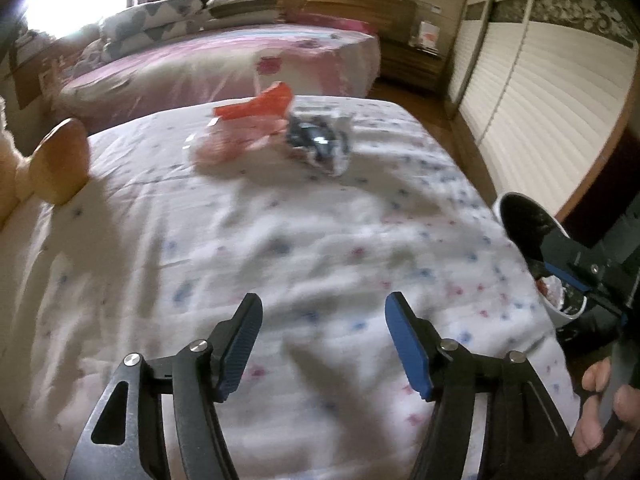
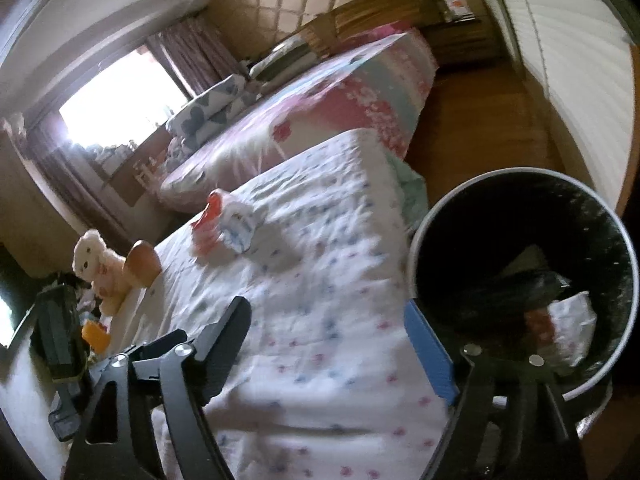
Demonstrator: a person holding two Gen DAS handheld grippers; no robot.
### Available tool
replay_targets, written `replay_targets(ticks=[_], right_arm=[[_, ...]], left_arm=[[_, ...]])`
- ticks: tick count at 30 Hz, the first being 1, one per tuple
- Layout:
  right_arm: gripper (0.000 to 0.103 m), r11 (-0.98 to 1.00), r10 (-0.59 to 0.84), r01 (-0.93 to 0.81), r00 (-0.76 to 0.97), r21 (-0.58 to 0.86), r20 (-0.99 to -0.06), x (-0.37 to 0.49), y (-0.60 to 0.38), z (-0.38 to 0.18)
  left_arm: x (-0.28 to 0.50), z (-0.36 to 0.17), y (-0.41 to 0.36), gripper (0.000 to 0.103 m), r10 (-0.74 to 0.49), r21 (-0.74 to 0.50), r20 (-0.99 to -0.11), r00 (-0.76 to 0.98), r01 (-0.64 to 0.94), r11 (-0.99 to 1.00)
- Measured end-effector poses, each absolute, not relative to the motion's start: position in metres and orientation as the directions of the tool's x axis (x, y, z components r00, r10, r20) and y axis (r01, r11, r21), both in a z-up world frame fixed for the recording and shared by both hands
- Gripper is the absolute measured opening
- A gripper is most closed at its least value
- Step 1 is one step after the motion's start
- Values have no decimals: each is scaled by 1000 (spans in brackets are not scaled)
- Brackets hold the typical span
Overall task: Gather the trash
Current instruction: 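Move both open tools back toward the remaining plastic bag on the bed, then grasp the orange-and-clear plastic bag with the left tool while the right tool grasps the crumpled white wrapper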
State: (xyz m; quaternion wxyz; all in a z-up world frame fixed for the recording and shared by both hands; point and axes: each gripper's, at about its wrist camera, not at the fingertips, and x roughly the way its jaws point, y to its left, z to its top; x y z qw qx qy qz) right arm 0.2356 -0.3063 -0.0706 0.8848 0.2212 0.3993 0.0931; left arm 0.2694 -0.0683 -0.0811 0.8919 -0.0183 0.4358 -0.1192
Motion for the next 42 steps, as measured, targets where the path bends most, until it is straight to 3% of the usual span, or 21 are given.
replay_targets(ticks=[24,42], right_arm=[[86,890,400,-75,601,449,-692,270,-243,-80],[86,881,437,-117,573,459,-693,326,-217,-87]], left_arm=[[297,-82,-17,66,-182,-143,-775,605,112,983],[371,-97,17,67,-196,-186,-784,589,78,979]])
